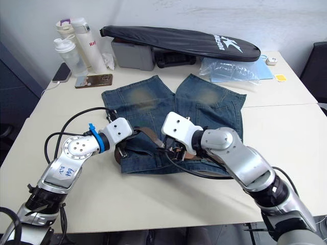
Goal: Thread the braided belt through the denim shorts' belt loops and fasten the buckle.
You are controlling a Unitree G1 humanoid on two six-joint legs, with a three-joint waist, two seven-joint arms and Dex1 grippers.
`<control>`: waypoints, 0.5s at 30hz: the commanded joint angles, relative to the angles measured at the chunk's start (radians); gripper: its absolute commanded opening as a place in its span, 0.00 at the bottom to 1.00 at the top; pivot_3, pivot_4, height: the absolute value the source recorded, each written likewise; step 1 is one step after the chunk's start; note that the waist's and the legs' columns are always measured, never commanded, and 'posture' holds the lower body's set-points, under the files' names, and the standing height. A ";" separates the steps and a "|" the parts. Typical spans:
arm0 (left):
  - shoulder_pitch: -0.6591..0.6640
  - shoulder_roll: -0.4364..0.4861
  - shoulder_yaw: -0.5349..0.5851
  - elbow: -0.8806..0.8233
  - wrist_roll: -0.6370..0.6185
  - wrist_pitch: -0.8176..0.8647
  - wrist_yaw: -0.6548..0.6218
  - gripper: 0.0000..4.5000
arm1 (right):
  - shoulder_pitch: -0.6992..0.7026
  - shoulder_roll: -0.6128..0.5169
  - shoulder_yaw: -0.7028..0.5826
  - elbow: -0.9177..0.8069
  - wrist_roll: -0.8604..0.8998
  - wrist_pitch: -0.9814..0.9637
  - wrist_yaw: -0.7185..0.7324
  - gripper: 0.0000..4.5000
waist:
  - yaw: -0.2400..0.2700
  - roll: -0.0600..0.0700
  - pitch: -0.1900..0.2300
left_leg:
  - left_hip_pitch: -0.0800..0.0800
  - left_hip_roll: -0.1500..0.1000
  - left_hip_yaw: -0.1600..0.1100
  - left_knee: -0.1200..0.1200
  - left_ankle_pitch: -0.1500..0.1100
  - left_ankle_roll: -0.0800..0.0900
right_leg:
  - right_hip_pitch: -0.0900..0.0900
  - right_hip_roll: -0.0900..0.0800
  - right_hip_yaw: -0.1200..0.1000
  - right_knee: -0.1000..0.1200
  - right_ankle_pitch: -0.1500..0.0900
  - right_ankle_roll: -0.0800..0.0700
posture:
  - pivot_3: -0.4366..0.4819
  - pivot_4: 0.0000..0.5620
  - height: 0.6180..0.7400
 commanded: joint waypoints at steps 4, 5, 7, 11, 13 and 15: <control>-0.053 -0.049 0.053 -0.081 -0.066 0.152 -0.017 0.00 | 0.049 0.030 0.064 0.034 -0.096 0.002 -0.048 1.00 | -0.001 0.000 0.000 | -0.001 0.000 -0.001 0.000 0.000 -0.001 | 0.000 0.001 -0.001 0.001 0.000 0.000 | 0.48 0.27 1.00; -0.058 -0.052 0.064 -0.083 -0.077 0.170 -0.017 0.00 | 0.055 0.027 0.071 0.035 -0.109 0.001 -0.049 1.00 | -0.002 0.000 0.000 | -0.001 0.000 0.000 0.000 0.000 -0.001 | 0.000 0.001 -0.001 0.000 0.000 0.000 | 0.48 0.27 1.00; -0.061 -0.042 0.069 -0.083 -0.076 0.174 -0.020 0.00 | 0.065 0.026 0.067 0.028 -0.123 0.010 -0.056 0.89 | -0.002 0.000 0.000 | -0.001 0.000 0.000 0.001 0.001 -0.001 | 0.000 0.002 -0.001 0.001 0.000 0.000 | 0.48 0.27 1.00; -0.055 -0.026 0.072 -0.081 -0.071 0.170 -0.022 0.00 | 0.074 0.011 0.049 0.001 -0.154 0.022 -0.066 0.55 | -0.003 0.001 -0.001 | -0.001 0.001 0.000 0.001 0.001 -0.002 | 0.000 0.003 0.000 0.001 0.000 0.001 | 0.48 0.27 1.00; -0.051 -0.022 0.074 -0.080 -0.073 0.168 -0.023 0.00 | 0.075 0.000 0.039 -0.017 -0.163 0.026 -0.063 0.35 | -0.003 0.001 -0.001 | -0.001 0.002 0.000 0.001 0.001 -0.002 | 0.000 0.004 0.000 0.001 0.000 0.001 | 0.48 0.27 1.00; -0.050 -0.022 0.076 -0.080 -0.075 0.169 -0.021 0.00 | 0.073 -0.004 0.031 -0.035 -0.168 0.030 -0.060 0.16 | -0.002 0.001 -0.001 | -0.001 0.002 0.000 0.001 0.001 -0.002 | 0.000 0.004 0.000 0.001 0.000 0.001 | 0.48 0.27 1.00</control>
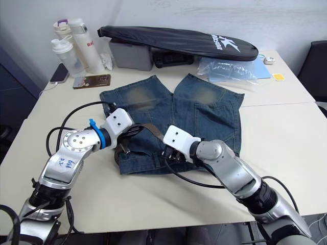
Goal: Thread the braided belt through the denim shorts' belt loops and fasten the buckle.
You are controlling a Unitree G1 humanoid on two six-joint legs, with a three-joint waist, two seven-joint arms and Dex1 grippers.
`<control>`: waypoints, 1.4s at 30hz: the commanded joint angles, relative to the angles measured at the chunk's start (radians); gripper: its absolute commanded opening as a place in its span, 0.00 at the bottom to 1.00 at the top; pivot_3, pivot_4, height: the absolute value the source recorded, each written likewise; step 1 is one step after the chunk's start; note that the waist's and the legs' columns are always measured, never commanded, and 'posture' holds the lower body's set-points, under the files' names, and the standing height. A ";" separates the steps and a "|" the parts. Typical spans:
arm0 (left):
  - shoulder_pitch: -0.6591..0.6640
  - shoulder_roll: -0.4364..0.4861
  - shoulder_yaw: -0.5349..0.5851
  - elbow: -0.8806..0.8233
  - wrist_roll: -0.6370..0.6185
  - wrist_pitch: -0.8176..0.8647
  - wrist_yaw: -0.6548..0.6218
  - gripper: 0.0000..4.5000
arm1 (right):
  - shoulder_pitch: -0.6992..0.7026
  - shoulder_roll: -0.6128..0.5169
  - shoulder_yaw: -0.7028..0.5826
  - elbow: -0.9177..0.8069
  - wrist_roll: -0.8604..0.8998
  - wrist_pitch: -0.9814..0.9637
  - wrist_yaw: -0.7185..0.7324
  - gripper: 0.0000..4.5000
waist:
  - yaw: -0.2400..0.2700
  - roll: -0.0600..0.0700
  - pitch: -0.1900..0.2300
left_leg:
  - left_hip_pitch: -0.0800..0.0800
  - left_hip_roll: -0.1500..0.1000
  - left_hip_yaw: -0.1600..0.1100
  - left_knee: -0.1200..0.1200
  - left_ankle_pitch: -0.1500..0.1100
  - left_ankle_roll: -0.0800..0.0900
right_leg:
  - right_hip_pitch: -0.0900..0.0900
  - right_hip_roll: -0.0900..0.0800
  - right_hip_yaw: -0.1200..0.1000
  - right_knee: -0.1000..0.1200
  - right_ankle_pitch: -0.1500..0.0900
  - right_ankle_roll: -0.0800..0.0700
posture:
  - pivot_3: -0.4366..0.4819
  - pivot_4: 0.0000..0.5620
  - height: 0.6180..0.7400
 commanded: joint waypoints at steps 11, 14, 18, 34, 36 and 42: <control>-0.018 -0.079 0.179 -0.053 -0.208 0.314 0.002 0.18 | -0.030 -0.024 -0.029 -0.027 -0.093 -0.077 0.013 0.00 | 0.000 0.000 0.000 | 0.000 0.000 0.000 0.001 0.000 0.000 | 0.000 0.002 0.000 0.002 0.000 0.000 | 0.48 0.27 1.00; -0.031 -0.095 0.295 -0.064 -0.319 0.471 0.005 0.46 | -0.036 -0.022 -0.029 0.019 -0.119 -0.112 0.018 0.00 | -0.002 0.000 0.000 | 0.000 0.000 0.000 0.002 0.000 0.000 | 0.000 0.006 0.000 0.003 0.000 0.000 | 0.48 0.27 1.00; -0.048 -0.068 0.446 -0.085 -0.436 0.692 0.008 0.85 | -0.056 -0.007 -0.050 0.088 -0.146 -0.140 0.015 0.00 | -0.007 0.000 0.000 | 0.001 0.002 0.000 0.002 0.000 -0.001 | 0.000 0.009 0.001 0.003 0.000 0.000 | 0.48 0.27 1.00; 0.142 -0.283 0.461 -0.048 -1.943 0.268 1.300 0.99 | -0.112 0.085 -0.019 0.175 -0.254 -0.426 0.033 0.00 | 0.009 -0.005 0.000 | 0.009 -0.004 -0.013 0.001 0.001 -0.008 | 0.006 -0.004 0.001 0.002 0.000 0.000 | 0.48 0.27 1.00; 0.136 -0.409 0.447 -0.089 -1.943 0.203 1.448 0.99 | -0.103 0.086 -0.021 0.166 -0.271 -0.459 0.037 0.00 | 0.007 -0.010 -0.001 | 0.009 -0.008 -0.013 0.004 0.002 -0.007 | 0.007 -0.005 0.001 0.001 0.002 0.003 | 0.48 0.27 1.00; 0.106 -0.577 0.449 -0.150 -1.943 0.117 1.659 0.99 | -0.072 0.085 -0.035 0.143 -0.301 -0.477 0.057 0.00 | 0.003 -0.010 -0.001 | 0.010 -0.013 -0.011 0.005 0.003 -0.008 | 0.009 0.005 0.002 -0.007 0.004 0.008 | 0.48 0.27 1.00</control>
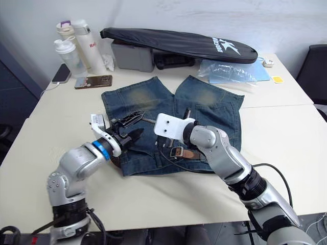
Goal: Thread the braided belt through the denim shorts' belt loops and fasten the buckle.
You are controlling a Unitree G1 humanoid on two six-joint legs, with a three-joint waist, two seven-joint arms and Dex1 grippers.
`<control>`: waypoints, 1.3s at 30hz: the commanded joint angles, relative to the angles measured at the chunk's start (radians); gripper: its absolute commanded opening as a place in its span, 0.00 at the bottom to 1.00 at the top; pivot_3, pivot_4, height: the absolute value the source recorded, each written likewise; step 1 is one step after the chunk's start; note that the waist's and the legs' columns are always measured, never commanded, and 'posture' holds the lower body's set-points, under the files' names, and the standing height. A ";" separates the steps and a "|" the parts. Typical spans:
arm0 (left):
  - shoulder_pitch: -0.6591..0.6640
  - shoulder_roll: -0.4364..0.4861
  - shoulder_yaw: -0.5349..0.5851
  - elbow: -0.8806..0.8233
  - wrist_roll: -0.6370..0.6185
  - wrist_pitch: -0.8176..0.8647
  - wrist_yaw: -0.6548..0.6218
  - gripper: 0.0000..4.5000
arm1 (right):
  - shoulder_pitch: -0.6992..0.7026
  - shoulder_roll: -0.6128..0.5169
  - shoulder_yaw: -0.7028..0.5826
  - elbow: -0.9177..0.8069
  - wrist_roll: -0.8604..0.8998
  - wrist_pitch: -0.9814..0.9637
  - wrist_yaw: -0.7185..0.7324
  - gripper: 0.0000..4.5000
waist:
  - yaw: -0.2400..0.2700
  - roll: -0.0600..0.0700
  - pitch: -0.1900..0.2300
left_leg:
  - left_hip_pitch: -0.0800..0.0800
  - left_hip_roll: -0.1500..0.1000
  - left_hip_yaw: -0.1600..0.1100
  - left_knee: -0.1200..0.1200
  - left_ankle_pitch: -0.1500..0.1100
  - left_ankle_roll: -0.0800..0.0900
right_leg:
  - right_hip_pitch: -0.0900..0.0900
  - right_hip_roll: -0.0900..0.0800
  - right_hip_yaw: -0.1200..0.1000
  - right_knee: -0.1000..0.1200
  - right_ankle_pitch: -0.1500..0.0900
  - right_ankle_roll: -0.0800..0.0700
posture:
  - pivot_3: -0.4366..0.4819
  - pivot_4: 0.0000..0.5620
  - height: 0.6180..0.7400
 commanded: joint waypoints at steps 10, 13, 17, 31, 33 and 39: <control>-0.085 -0.071 0.036 -0.031 -0.016 -0.050 0.172 0.53 | 0.043 0.001 -0.050 -0.092 -0.059 0.007 0.020 0.00 | 0.001 0.001 0.000 | 0.001 0.001 0.000 0.000 0.001 -0.002 | 0.000 0.005 0.001 -0.001 0.000 0.000 | 0.48 0.27 1.00; -0.091 -0.067 0.035 -0.007 -0.016 -0.034 0.175 0.27 | 0.047 0.006 -0.054 -0.097 -0.067 0.010 0.023 0.00 | 0.001 0.001 0.000 | 0.001 0.001 0.000 0.000 0.001 -0.002 | 0.001 0.005 0.001 -0.001 0.000 0.000 | 0.48 0.27 1.00; -0.089 -0.079 0.027 0.005 -0.016 -0.004 0.174 0.01 | 0.051 0.010 -0.060 -0.103 -0.079 0.015 0.025 0.00 | 0.001 0.001 0.000 | 0.001 0.001 0.000 0.000 0.001 -0.002 | 0.001 0.005 0.001 -0.002 0.000 0.000 | 0.48 0.27 1.00; -0.136 -0.048 0.103 0.063 -0.016 0.012 0.147 0.00 | 0.133 -0.026 -0.153 -0.200 0.016 0.066 0.135 0.67 | 0.004 0.001 0.000 | 0.001 0.001 -0.001 -0.002 0.001 -0.003 | 0.000 0.005 0.001 -0.003 0.000 0.000 | 0.48 0.27 1.00; -0.136 -0.054 0.117 0.055 -0.016 0.011 0.140 0.00 | 0.162 -0.083 -0.181 -0.234 0.053 0.066 0.194 0.87 | 0.006 0.001 0.000 | 0.001 0.001 -0.001 -0.002 0.001 -0.003 | 0.001 0.005 0.001 -0.003 0.000 0.000 | 0.48 0.27 1.00; -0.027 0.019 0.167 -0.003 -0.016 0.092 0.066 0.00 | 0.250 -0.202 -0.297 -0.368 0.252 0.142 0.355 0.99 | 0.000 0.001 0.001 | 0.001 0.001 -0.001 -0.003 0.001 -0.003 | 0.002 0.005 0.001 -0.005 0.000 0.000 | 0.48 0.27 1.00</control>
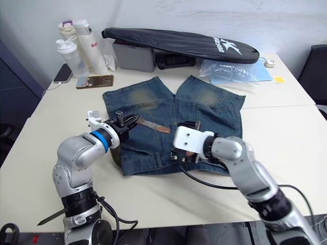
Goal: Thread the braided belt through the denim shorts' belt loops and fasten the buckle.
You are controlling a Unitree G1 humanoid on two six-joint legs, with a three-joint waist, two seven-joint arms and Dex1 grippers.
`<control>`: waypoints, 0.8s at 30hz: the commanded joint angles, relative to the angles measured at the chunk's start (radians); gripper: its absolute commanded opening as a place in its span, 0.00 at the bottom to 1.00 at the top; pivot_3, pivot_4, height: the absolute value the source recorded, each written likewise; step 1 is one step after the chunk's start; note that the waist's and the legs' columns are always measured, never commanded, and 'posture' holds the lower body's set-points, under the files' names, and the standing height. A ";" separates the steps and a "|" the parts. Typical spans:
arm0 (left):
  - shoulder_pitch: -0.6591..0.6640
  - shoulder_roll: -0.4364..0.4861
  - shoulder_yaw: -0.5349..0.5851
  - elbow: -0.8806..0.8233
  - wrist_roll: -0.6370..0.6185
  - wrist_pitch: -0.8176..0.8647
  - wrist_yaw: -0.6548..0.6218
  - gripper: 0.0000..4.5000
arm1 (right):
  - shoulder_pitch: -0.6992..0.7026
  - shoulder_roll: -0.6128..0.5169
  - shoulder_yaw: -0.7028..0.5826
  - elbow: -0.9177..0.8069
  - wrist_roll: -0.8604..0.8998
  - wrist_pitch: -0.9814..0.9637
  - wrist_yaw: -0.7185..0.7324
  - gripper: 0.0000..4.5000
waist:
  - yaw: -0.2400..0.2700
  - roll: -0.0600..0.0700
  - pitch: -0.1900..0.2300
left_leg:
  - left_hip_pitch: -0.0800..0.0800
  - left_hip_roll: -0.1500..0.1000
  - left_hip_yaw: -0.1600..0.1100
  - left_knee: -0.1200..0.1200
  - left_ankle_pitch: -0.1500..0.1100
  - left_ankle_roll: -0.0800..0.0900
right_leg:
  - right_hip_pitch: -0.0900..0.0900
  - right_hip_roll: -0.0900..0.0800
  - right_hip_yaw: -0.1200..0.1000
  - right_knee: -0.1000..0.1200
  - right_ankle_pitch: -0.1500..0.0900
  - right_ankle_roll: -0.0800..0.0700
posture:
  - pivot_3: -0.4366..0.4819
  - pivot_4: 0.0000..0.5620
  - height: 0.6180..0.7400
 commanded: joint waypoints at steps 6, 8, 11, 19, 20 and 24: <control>0.142 0.171 0.049 -0.049 -0.013 0.081 -0.162 0.00 | -0.014 -0.042 -0.276 -0.240 0.476 0.405 0.130 0.99 | -0.002 0.001 0.001 | 0.002 0.002 -0.003 -0.003 -0.001 -0.002 | 0.000 0.001 0.002 0.001 -0.001 -0.002 | 0.48 0.27 1.00; 0.166 0.194 0.047 -0.057 -0.013 0.067 -0.193 0.00 | -0.040 -0.069 -0.321 -0.247 0.546 0.471 0.130 0.99 | 0.004 0.001 0.001 | 0.002 0.001 -0.004 -0.002 -0.002 -0.001 | 0.002 -0.001 0.002 -0.001 -0.001 -0.002 | 0.48 0.27 1.00; 0.263 0.300 0.023 -0.070 -0.013 0.093 -0.294 0.00 | -0.098 -0.109 -0.414 -0.219 0.673 0.561 0.142 0.99 | 0.000 0.001 0.001 | 0.002 0.001 -0.006 -0.002 -0.003 0.001 | 0.006 -0.011 0.003 -0.006 -0.001 -0.004 | 0.48 0.27 1.00; 0.356 0.389 -0.097 -0.102 0.033 0.014 -0.410 0.00 | -0.168 -0.147 -0.422 -0.165 0.749 0.583 0.053 0.99 | -0.001 0.002 0.001 | 0.000 0.001 -0.006 -0.005 -0.004 0.002 | 0.005 -0.016 0.001 -0.009 -0.003 -0.006 | 0.48 0.27 1.00; 0.359 0.392 -0.105 -0.104 0.048 0.002 -0.420 0.00 | -0.171 -0.151 -0.419 -0.161 0.753 0.581 0.045 0.99 | -0.001 0.002 0.001 | 0.000 0.001 -0.006 -0.005 -0.004 0.002 | 0.005 -0.016 0.001 -0.009 -0.003 -0.006 | 0.48 0.27 1.00; 0.350 0.369 -0.157 -0.112 0.158 -0.057 -0.455 0.00 | -0.194 -0.164 -0.393 -0.141 0.754 0.572 0.010 0.99 | -0.001 0.003 0.001 | 0.000 0.001 -0.005 -0.005 -0.004 0.003 | 0.005 -0.016 0.001 -0.010 -0.003 -0.006 | 0.48 0.27 1.00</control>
